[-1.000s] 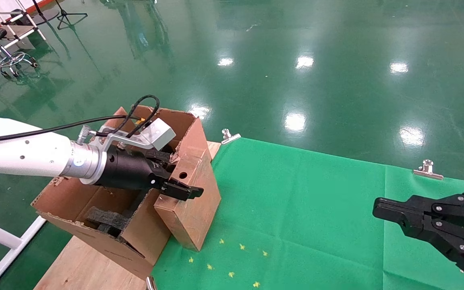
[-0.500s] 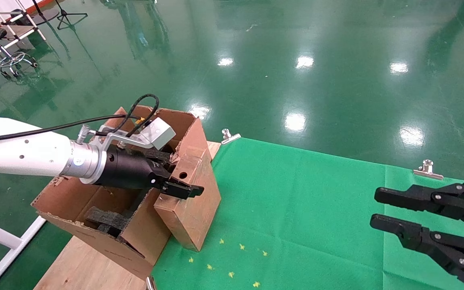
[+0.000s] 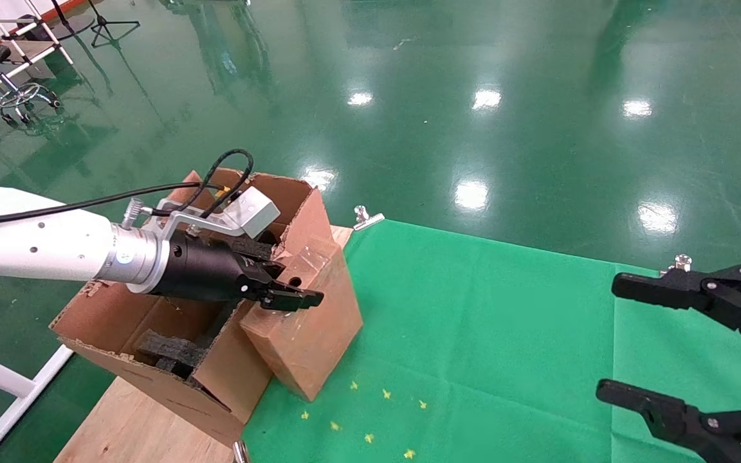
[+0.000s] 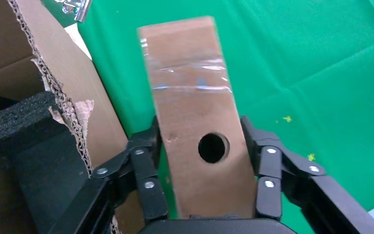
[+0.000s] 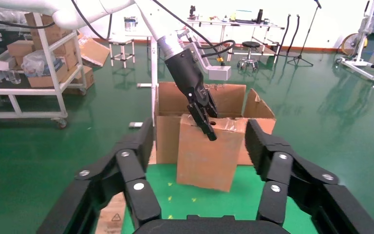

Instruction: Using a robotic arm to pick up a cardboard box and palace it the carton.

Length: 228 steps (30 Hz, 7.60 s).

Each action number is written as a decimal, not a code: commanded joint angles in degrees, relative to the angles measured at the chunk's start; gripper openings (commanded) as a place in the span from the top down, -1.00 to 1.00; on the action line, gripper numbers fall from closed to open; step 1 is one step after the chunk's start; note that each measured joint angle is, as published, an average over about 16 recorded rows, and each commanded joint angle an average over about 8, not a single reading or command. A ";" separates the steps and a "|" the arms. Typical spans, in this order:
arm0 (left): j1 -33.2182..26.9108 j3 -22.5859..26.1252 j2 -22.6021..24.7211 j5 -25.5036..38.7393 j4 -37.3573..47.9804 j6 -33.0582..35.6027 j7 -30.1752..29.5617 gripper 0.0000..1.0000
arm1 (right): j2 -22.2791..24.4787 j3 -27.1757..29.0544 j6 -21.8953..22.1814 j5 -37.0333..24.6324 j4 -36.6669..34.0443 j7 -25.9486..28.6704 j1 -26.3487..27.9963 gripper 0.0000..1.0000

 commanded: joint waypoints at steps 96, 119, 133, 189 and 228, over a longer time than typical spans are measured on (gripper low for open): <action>-8.03 -4.55 11.63 7.28 70.14 -33.14 45.41 1.00 | 0.13 -0.35 0.12 0.23 -0.04 -0.18 0.09 -1.00; -7.91 -3.34 13.88 8.94 73.67 -35.18 46.56 -1.00 | 0.15 -0.42 0.17 0.27 -0.05 -0.21 0.09 -1.00; -7.79 -3.53 13.68 8.97 73.52 -34.75 46.50 -1.00 | 0.15 -0.41 0.16 0.27 -0.05 -0.20 0.09 -1.00; -5.36 -13.82 1.92 -20.08 42.16 -3.15 52.98 -1.00 | 0.19 -0.55 0.18 0.33 -0.16 -0.30 0.16 -1.00; 15.81 -18.02 1.52 -52.85 6.36 8.84 54.02 -1.00 | 0.24 -0.66 0.23 0.41 -0.16 -0.36 0.18 -1.00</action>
